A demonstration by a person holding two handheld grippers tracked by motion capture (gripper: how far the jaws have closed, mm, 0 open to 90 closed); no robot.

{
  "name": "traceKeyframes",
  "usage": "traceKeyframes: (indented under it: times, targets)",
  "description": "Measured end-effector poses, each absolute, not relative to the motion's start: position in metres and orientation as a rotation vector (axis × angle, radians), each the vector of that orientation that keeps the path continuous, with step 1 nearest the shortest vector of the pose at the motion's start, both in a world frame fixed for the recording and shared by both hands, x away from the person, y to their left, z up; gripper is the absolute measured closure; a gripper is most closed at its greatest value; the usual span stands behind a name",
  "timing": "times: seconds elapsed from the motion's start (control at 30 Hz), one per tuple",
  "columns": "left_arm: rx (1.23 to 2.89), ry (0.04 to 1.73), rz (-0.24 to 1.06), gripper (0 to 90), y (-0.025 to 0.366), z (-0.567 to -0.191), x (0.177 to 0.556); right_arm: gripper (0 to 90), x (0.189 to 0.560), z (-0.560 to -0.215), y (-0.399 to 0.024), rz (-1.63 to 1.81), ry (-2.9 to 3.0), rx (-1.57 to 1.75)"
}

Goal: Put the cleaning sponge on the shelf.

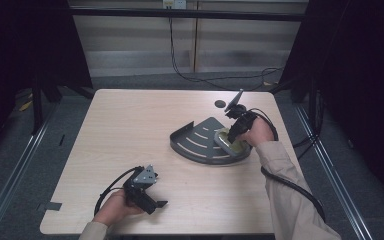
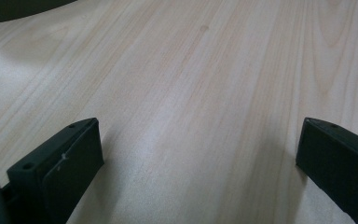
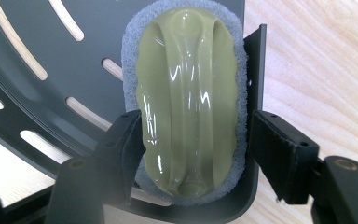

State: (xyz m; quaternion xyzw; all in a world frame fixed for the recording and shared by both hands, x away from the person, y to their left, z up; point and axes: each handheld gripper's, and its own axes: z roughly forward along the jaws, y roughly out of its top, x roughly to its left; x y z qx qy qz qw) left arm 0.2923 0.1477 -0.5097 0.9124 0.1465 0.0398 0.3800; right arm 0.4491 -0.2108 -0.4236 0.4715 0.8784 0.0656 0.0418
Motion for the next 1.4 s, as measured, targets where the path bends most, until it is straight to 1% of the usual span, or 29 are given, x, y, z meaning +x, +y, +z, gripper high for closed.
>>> traceKeyframes:
  times: [0.03, 0.1, 0.13, 0.17, 0.2, 0.27, 0.33, 0.5, 1.07, 1.4]
  targets:
    - [2.33, 0.374, 0.102, 0.0, 0.148, -0.51, 0.292, 33.9, 0.449, -0.424, -0.211, 0.201, 2.689, 1.443]
    - [2.33, 0.375, 0.101, 0.0, 0.148, -0.51, 0.292, 29.2, 0.449, -0.421, -0.211, 0.194, 2.679, 1.433]
    - [2.33, 0.375, 0.101, 0.0, 0.148, -0.51, 0.292, 29.2, 0.449, -0.421, -0.211, 0.194, 2.679, 1.433]
    - [2.329, 0.375, 0.102, 0.0, 0.148, -0.51, 0.292, 25.2, 0.449, -0.42, -0.212, 0.206, 2.678, 1.43]
    - [2.329, 0.375, 0.102, 0.0, 0.148, -0.51, 0.292, 25.2, 0.449, -0.42, -0.212, 0.206, 2.678, 1.43]
    - [2.328, 0.376, 0.1, 0.0, 0.148, -0.51, 0.292, 19.6, 0.449, -0.419, -0.213, 0.21, 2.666, 1.433]
    - [2.329, 0.377, 0.1, 0.0, 0.148, -0.51, 0.292, 16.6, 0.449, -0.417, -0.214, 0.222, 2.663, 1.435]
    - [2.328, 0.377, 0.101, 0.0, 0.148, -0.51, 0.292, 15.3, 0.448, -0.415, -0.213, 0.222, 2.664, 1.43]
    - [2.328, 0.374, 0.096, 0.0, 0.148, -0.51, 0.292, 15.5, 0.439, -0.403, -0.209, 0.243, 2.696, 1.4]
    - [2.329, 0.373, 0.1, 0.0, 0.148, -0.51, 0.293, 15.8, 0.426, -0.394, -0.213, 0.274, 2.711, 1.379]
